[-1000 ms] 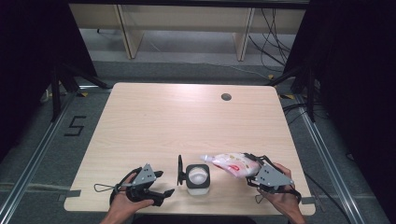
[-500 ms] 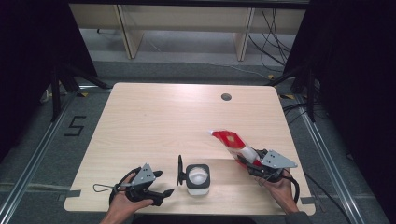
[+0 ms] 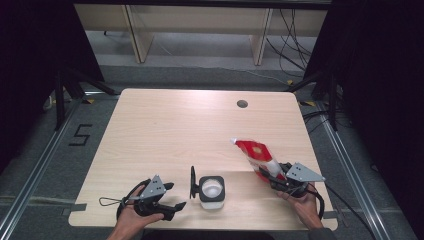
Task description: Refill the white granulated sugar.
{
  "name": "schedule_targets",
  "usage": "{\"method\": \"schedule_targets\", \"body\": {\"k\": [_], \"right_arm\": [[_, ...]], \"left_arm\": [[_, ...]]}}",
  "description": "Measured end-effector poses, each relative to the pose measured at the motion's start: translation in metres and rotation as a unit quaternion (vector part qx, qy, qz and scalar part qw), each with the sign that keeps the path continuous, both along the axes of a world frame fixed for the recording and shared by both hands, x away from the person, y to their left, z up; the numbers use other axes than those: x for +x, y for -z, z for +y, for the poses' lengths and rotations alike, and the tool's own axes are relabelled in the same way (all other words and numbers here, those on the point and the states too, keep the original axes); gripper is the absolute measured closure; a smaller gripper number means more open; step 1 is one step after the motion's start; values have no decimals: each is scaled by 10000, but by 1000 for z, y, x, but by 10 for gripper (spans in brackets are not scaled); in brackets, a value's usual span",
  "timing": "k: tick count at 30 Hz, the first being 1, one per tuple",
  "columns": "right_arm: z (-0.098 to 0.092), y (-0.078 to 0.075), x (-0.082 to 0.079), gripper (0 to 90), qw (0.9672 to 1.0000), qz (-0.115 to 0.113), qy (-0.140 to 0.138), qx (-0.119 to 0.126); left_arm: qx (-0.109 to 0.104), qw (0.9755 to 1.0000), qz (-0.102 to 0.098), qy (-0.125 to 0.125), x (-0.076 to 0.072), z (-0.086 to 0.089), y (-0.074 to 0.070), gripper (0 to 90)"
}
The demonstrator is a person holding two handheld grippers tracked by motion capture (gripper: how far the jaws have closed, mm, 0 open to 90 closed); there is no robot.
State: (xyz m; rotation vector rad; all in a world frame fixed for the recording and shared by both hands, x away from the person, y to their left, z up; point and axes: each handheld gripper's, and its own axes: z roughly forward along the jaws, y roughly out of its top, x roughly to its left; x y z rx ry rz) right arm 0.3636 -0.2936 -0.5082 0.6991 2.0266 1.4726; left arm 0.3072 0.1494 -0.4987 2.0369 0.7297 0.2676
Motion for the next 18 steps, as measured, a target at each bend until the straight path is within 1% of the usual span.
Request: {"method": "schedule_targets", "body": {"k": [3,4,5,6,7,8,9,10,11,12,13,14,15,16,17,18], "right_arm": [[-1,0,-1,545,10000,-14,79,41],[-2,-1,-3,545,9999,97,91,-20],[-1,-1,-3,545,9999,38,133,75],[-1,-1,-6,545,9995,205,179,128],[-2,-1,-8,545,9991,374,161,140],[-4,-2,-6,545,9996,250,114,56],[-5,-3,-6,545,9997,194,129,-12],[-4,-2,-6,545,9998,90,191,61],[-5,-3,-7,545,9998,174,129,20],[-5,-3,-8,545,9995,235,204,14],[-6,-4,-9,545,9994,309,173,31],[-6,-4,-9,545,9994,249,236,52],[-7,-5,-10,545,9993,306,234,29],[-6,-5,-10,545,9994,181,300,48],[-7,-5,-11,545,9993,262,268,19],[-7,-5,-13,546,9992,251,293,58]], "left_arm": [[-46,10000,53,-49,-1,0,0,225],[-47,10000,51,-50,-1,0,0,225],[-44,10000,53,-49,-1,0,0,225],[-43,10000,53,-48,-1,0,0,225],[2,10000,45,-35,0,1,0,225],[1,10000,45,-39,0,1,0,225],[-9,10000,53,-63,0,1,-1,225],[21,10000,15,-31,0,1,-1,225],[145,9999,-64,55,2,3,-1,225],[151,9999,-20,45,2,3,-1,225],[92,10000,-7,9,1,2,-1,225],[-49,10000,59,-55,-1,0,0,225],[1,10000,42,-54,0,1,0,225],[130,9999,6,-19,1,2,-1,225],[7,10000,30,-49,0,1,0,225],[4,10000,13,-45,0,1,-1,225]]}}
